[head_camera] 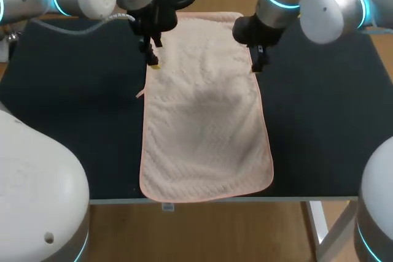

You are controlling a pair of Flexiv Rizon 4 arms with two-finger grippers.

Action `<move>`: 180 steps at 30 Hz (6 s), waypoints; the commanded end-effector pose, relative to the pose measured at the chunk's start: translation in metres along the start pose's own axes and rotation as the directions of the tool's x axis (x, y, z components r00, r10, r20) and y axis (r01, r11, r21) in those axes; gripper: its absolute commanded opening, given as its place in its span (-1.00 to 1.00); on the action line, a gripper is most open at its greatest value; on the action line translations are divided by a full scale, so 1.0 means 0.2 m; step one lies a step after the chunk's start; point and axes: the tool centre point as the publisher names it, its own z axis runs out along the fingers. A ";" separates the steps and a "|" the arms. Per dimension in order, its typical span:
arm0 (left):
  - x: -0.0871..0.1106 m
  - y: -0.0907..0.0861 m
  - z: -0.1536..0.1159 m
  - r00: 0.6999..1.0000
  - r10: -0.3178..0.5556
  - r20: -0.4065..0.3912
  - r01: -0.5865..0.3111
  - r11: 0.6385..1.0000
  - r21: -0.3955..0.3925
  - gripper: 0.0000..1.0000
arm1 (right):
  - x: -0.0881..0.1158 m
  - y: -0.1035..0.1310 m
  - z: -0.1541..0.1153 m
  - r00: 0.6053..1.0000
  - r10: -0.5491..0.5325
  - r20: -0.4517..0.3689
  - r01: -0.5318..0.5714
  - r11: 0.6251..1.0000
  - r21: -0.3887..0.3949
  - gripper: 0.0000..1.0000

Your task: Fold the towel

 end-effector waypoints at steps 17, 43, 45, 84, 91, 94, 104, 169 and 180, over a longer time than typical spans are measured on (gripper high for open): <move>-0.04 0.10 0.28 0.999 -0.016 -0.033 0.015 0.999 -0.046 1.00 | -0.04 -0.03 0.35 0.998 0.039 -0.044 -0.035 0.997 0.073 1.00; -0.04 0.11 0.42 0.996 -0.032 -0.084 0.026 0.997 -0.069 1.00 | -0.05 -0.07 0.46 0.986 0.070 -0.151 -0.060 0.996 0.071 1.00; -0.04 0.11 0.42 0.996 -0.032 -0.084 0.026 0.997 -0.071 1.00 | -0.05 -0.07 0.46 0.985 0.068 -0.158 -0.057 0.996 0.071 1.00; 0.00 0.08 0.20 1.000 -0.012 0.010 0.012 0.999 -0.039 -1.00 | -0.05 -0.09 0.25 0.995 0.060 -0.078 -0.057 0.997 0.047 -1.00; -0.06 0.03 -0.07 0.990 0.007 0.138 -0.003 1.000 -0.026 -1.00 | -0.13 -0.08 0.01 0.999 0.041 0.024 -0.041 0.999 0.014 -1.00; -0.10 0.01 -0.21 0.979 0.018 0.204 -0.012 0.999 -0.032 -1.00 | -0.19 -0.07 -0.13 0.997 0.011 0.082 -0.011 1.000 0.002 -1.00; -0.23 -0.06 -0.64 0.916 0.055 0.397 -0.045 0.998 -0.034 -1.00 | -0.38 -0.02 -0.56 0.960 -0.031 0.279 0.045 0.998 -0.045 -1.00; 0.09 -0.22 -1.30 0.779 0.055 0.625 -0.063 0.998 -0.009 -1.00 | -0.23 0.12 -1.29 0.825 -0.107 0.555 0.171 0.983 -0.065 -1.00; 0.26 -0.20 -1.02 0.877 0.001 0.480 -0.003 1.000 0.003 -1.00 | -0.01 0.12 -1.02 0.907 -0.103 0.408 0.146 0.987 -0.074 -1.00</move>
